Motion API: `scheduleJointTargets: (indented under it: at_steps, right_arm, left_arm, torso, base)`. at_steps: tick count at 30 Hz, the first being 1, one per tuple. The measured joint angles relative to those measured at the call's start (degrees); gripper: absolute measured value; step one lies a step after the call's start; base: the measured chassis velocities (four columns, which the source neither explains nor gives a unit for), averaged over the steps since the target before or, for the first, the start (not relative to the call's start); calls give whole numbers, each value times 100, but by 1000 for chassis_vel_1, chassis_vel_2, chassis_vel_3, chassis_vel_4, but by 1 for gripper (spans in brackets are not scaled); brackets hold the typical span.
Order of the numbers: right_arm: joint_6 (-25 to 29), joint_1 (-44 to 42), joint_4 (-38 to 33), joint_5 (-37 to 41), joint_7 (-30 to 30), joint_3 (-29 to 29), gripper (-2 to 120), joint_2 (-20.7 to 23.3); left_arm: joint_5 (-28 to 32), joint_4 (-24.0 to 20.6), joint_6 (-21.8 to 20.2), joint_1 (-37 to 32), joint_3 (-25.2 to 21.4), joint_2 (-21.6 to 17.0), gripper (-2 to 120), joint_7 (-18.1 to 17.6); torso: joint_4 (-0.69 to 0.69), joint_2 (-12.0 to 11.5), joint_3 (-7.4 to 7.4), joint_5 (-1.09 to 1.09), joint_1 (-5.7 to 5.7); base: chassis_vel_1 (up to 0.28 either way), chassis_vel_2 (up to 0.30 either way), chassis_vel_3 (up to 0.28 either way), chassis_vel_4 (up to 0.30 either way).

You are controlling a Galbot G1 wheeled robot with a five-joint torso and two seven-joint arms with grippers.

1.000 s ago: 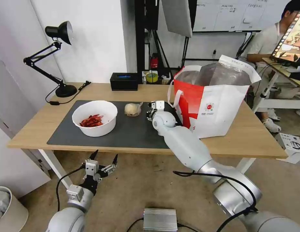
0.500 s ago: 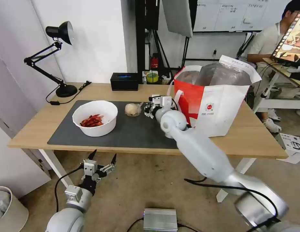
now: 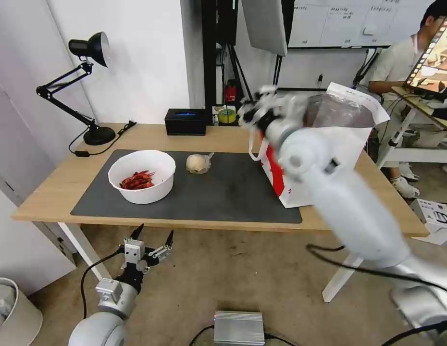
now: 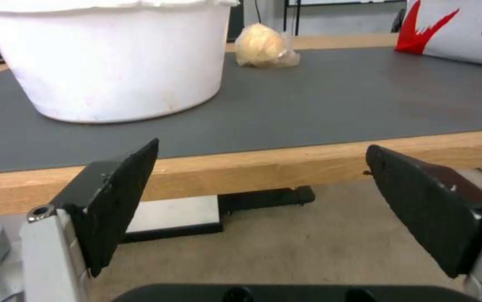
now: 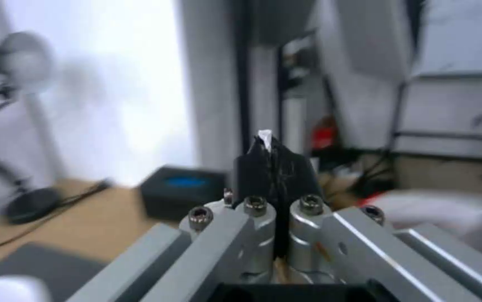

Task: Pick up the trash from the table and place it into the takeout bag.

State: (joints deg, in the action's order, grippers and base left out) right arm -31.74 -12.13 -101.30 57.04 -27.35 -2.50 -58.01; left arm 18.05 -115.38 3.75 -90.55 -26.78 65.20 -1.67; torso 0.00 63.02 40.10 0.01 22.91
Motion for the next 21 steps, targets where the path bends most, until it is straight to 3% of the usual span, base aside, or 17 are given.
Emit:
scheduleJointTargets:
  at_steps: [5, 9, 14, 21]
  right_arm:
    - [-101, 86, 221, -294, 152, 130, 0, 655]
    - [-355, -18, 245, -261, -24, 220, 0, 888]
    - [-923, -92, 343, 304, -603, 328, 0, 977]
    - [-987, -35, 729, 502, -764, 308, 0, 956]
  left_arm:
    - [-3, 11, -6, 66, 65, -7, 100, 0]
    - [-3, 13, -11, 126, 118, -13, 100, -3]
    - [-10, 8, -15, 136, 164, -38, 100, -5]
    - [-22, 4, -16, 112, 181, -28, 100, -3]
  torso:
    - [-1, 0, 0, 2, 1]
    - [-2, 0, 0, 1, 0]
    - [-1, 0, 0, 0, 0]
    - [0, 0, 1, 0, 1]
  base:
    - [0, 0, 0, 0]
    - [0, 0, 0, 0]
    - [0, 0, 0, 0]
    - [0, 0, 0, 0]
